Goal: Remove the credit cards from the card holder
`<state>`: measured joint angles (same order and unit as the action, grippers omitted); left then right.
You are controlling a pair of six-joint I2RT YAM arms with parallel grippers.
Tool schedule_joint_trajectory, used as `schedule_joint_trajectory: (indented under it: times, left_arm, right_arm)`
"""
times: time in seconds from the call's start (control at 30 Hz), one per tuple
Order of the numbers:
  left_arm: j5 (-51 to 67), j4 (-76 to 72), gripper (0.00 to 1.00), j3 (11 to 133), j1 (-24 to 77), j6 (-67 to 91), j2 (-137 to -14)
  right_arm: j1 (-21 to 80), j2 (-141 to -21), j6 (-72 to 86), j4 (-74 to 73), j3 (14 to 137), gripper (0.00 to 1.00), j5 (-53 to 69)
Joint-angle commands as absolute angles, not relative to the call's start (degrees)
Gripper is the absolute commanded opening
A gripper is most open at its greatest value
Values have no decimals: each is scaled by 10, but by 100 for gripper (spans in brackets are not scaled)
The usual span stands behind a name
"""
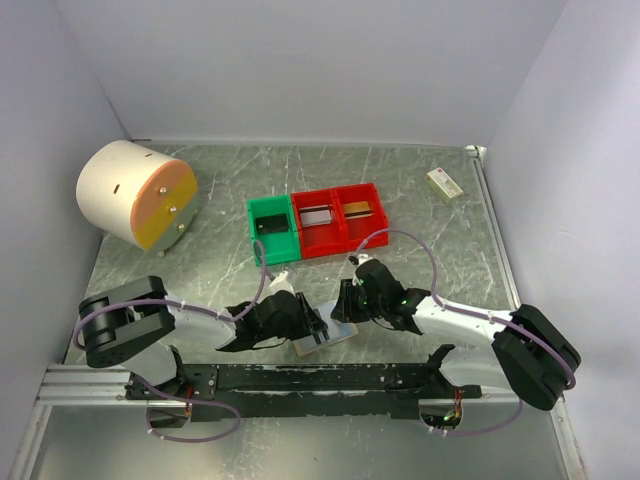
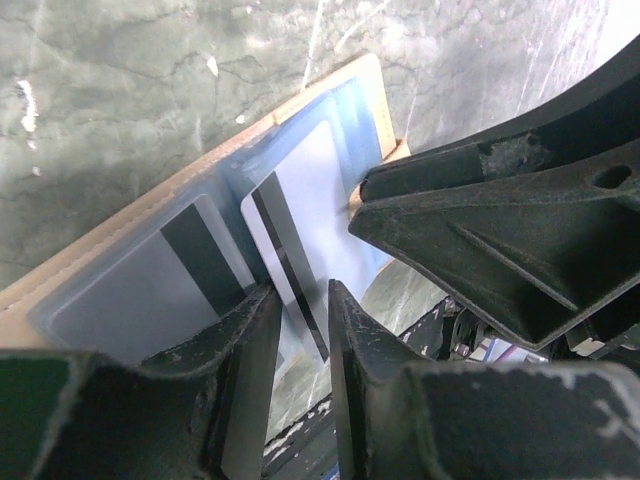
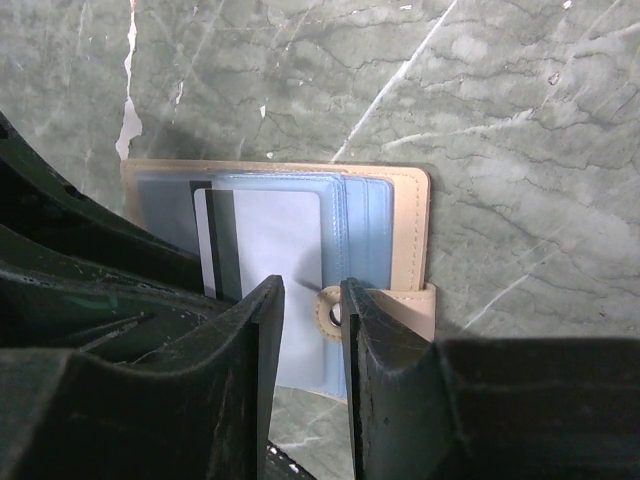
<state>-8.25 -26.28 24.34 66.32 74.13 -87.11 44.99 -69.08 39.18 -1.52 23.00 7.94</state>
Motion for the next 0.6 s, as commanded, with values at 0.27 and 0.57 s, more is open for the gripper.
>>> schedule_joint_trajectory:
  times: [0.27,0.57]
  left_arm:
    - [-122,-410,31,201,687,792,-907]
    - [-118,-325,36,247,689,771,-899]
  right_arm:
    - [452,-701,393,-91,208,31,69]
    - [452,-705,389,-89,212,31,71]
